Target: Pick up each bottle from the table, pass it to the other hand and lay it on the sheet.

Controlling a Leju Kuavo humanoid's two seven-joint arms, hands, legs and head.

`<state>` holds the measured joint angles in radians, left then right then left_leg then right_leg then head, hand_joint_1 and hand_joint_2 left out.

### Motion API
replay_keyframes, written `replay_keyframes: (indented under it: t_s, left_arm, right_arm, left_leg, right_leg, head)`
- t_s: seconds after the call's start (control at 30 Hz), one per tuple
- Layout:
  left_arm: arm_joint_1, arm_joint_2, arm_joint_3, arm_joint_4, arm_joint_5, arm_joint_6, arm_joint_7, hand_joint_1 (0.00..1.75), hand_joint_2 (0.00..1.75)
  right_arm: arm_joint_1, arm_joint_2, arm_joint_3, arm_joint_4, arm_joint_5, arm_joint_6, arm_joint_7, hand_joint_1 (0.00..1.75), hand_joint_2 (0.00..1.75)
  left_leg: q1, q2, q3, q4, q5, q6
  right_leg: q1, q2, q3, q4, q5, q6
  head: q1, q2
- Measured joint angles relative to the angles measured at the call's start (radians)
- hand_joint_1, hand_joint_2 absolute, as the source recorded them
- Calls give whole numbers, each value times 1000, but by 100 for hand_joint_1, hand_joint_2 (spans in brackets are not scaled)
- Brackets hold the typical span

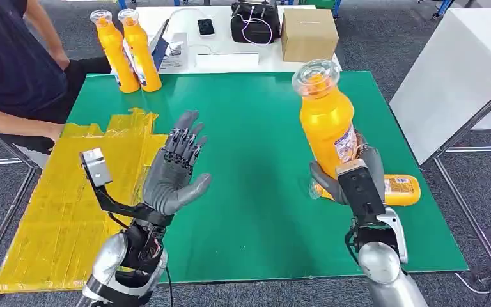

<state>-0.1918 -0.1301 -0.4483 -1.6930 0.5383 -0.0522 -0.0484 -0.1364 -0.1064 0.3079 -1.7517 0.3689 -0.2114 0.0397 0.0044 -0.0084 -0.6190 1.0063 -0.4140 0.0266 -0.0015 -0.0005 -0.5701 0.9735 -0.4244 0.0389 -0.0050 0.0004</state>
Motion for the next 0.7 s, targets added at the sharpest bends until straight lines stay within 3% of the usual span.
replay_keyframes:
  t_s: [0.37, 0.7]
  left_arm:
    - [-8, -1, -69, -12, 96, 70, -27, 0, 175]
    - [-23, 0, -115, -15, 153, 73, 16, 0, 175]
  right_arm:
    - [-10, 48, 106, 62, 56, -55, 8, 175, 175]
    - [-90, 114, 200, 182, 180, -92, 37, 175, 175]
  left_leg:
    - [0, 0, -1, 0, 0, 0]
    - [0, 0, -1, 0, 1, -1]
  right_leg:
    - [0, 0, -1, 0, 0, 0]
    - [0, 0, -1, 1, 0, 0]
  head:
    - [0, 0]
    - [0, 0]
